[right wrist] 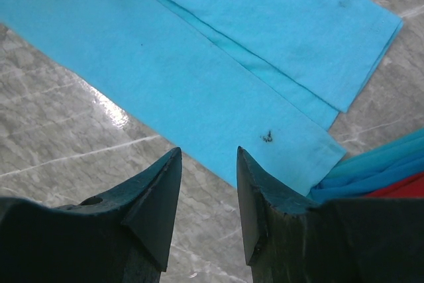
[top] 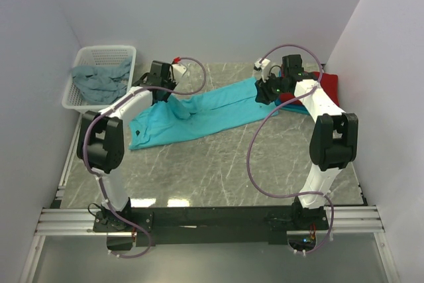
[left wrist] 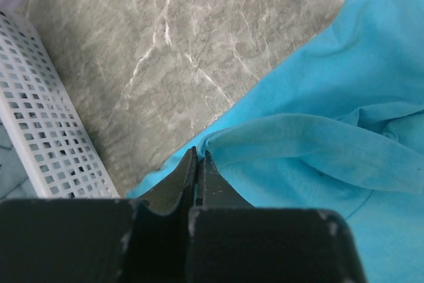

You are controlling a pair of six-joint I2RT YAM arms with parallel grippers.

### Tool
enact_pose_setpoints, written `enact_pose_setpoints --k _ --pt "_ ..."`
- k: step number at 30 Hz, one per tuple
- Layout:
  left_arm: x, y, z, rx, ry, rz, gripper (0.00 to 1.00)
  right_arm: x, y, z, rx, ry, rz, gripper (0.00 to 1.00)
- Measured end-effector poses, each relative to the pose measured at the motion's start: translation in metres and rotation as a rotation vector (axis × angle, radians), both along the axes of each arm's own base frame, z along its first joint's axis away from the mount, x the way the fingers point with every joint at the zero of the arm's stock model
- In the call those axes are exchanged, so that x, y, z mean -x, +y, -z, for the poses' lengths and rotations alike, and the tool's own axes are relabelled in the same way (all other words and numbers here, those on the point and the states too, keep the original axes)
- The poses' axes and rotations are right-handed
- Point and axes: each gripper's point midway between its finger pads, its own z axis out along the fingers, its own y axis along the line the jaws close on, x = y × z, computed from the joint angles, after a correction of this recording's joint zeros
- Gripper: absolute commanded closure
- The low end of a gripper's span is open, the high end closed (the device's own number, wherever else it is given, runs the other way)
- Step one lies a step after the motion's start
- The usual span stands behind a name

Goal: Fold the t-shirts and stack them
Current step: Fold the tshirt

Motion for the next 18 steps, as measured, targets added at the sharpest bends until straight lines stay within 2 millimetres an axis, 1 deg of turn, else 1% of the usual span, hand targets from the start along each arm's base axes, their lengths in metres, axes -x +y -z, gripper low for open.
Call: enact_pose_setpoints --k 5,8,10,11,12,14,15,16,17,18 --pt "-0.003 -0.001 0.012 -0.007 0.022 -0.002 1.00 0.000 0.000 0.000 -0.001 0.000 -0.001 0.53" --pt "-0.006 0.000 0.017 -0.014 0.032 -0.013 0.97 0.001 0.001 0.000 -0.004 0.003 -0.004 0.52" --pt "-0.009 0.002 0.021 -0.021 0.035 -0.027 0.89 0.002 0.001 0.000 -0.007 0.007 -0.006 0.52" --pt "-0.009 0.002 0.022 -0.024 0.037 -0.033 0.83 0.003 0.002 0.000 -0.009 0.011 -0.008 0.52" --pt "-0.010 0.003 0.024 -0.027 0.039 -0.041 0.66 0.004 0.002 0.000 -0.011 0.013 -0.010 0.52" --pt "-0.011 0.006 0.026 -0.029 0.039 -0.061 0.52 0.006 0.003 0.001 -0.017 0.021 -0.016 0.51" --pt "-0.012 0.006 0.025 -0.024 0.035 -0.074 0.23 0.006 0.003 0.001 -0.020 0.023 -0.018 0.50" --pt "-0.012 0.008 0.024 -0.023 0.032 -0.084 0.11 0.007 0.004 0.001 -0.023 0.025 -0.023 0.50" --pt "-0.014 0.008 0.021 -0.014 0.025 -0.102 0.01 0.008 0.004 0.001 -0.024 0.026 -0.026 0.50" --pt "-0.016 0.008 0.017 -0.005 0.012 -0.116 0.01 0.009 0.005 0.001 -0.027 0.027 -0.034 0.50"
